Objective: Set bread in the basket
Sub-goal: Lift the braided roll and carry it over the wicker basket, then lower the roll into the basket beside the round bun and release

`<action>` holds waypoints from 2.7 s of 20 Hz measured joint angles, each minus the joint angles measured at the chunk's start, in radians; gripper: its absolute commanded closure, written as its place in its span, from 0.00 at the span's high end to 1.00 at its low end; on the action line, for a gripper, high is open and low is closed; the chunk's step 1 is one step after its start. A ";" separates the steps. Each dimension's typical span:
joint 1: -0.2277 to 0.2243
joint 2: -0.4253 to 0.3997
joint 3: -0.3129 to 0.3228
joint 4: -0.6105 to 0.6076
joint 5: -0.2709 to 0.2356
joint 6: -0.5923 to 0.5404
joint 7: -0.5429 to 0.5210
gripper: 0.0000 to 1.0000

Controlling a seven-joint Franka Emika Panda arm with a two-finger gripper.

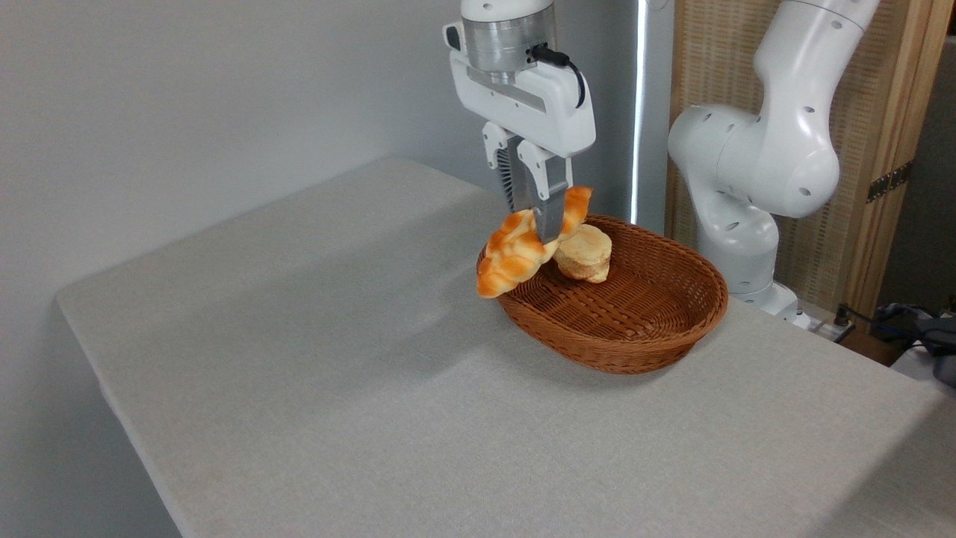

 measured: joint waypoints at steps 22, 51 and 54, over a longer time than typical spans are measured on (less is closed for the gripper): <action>-0.019 -0.045 0.032 -0.165 0.090 -0.095 0.121 0.67; -0.019 -0.044 0.041 -0.161 0.091 -0.079 0.121 1.00; -0.019 -0.044 0.041 -0.159 0.091 -0.079 0.121 1.00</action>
